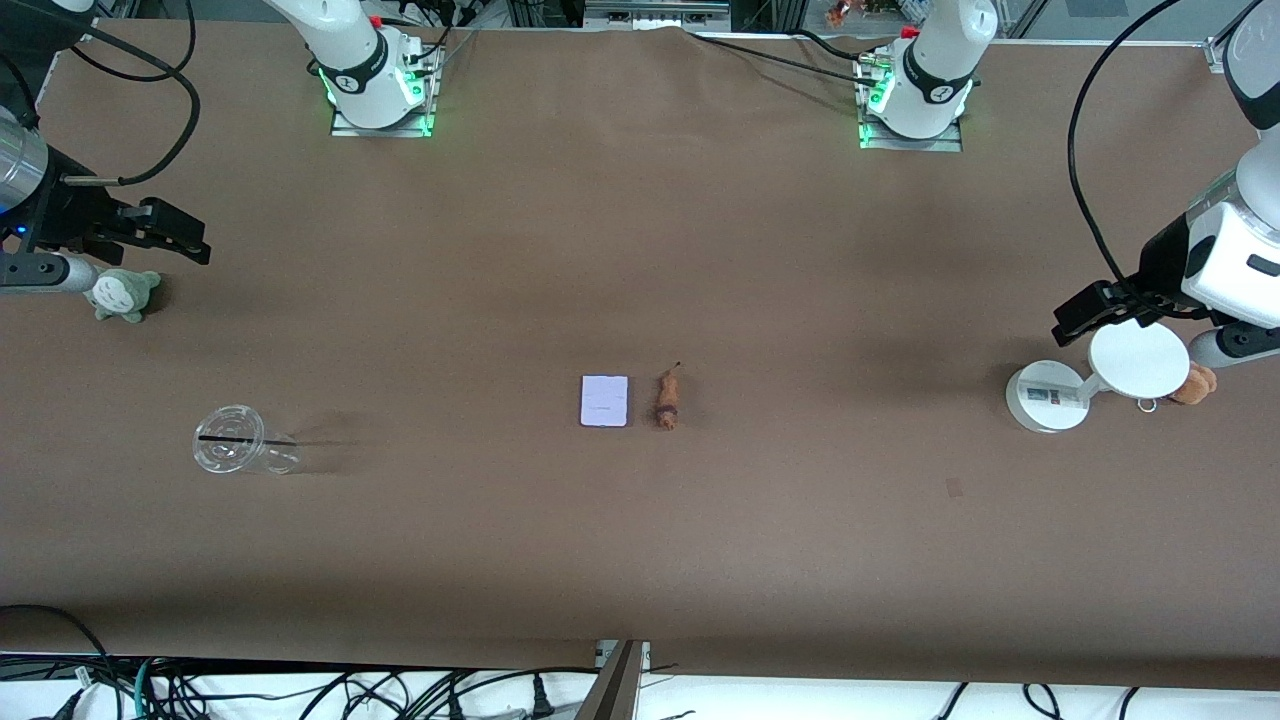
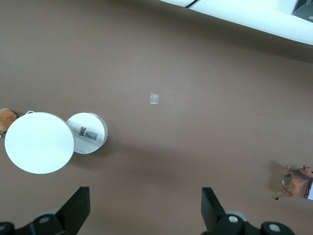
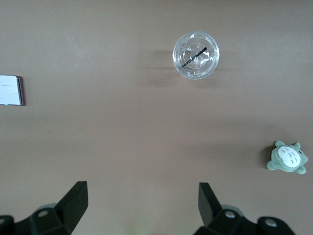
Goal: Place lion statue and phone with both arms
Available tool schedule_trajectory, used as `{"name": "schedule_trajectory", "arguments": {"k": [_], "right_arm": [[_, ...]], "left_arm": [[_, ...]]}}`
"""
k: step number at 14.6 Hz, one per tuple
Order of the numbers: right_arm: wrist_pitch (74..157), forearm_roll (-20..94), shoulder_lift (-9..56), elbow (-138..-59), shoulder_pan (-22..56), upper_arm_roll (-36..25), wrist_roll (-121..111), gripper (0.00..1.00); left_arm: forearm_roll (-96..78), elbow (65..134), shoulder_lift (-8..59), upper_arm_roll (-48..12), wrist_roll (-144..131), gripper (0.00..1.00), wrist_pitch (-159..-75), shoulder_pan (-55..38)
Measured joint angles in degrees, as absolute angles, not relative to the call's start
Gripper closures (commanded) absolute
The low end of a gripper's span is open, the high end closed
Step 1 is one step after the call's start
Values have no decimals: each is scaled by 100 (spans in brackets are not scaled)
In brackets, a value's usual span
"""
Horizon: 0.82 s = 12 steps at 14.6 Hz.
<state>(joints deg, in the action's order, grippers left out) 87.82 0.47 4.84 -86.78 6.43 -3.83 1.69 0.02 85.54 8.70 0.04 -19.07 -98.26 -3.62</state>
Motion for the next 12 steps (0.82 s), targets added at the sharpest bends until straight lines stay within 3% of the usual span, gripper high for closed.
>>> {"name": "schedule_trajectory", "arguments": {"k": [12], "right_arm": [[8783,47,498,-8678,639,-388,170,0]], "left_arm": [[2,8552,876,-152,-2100,0,-9875,-383]]}}
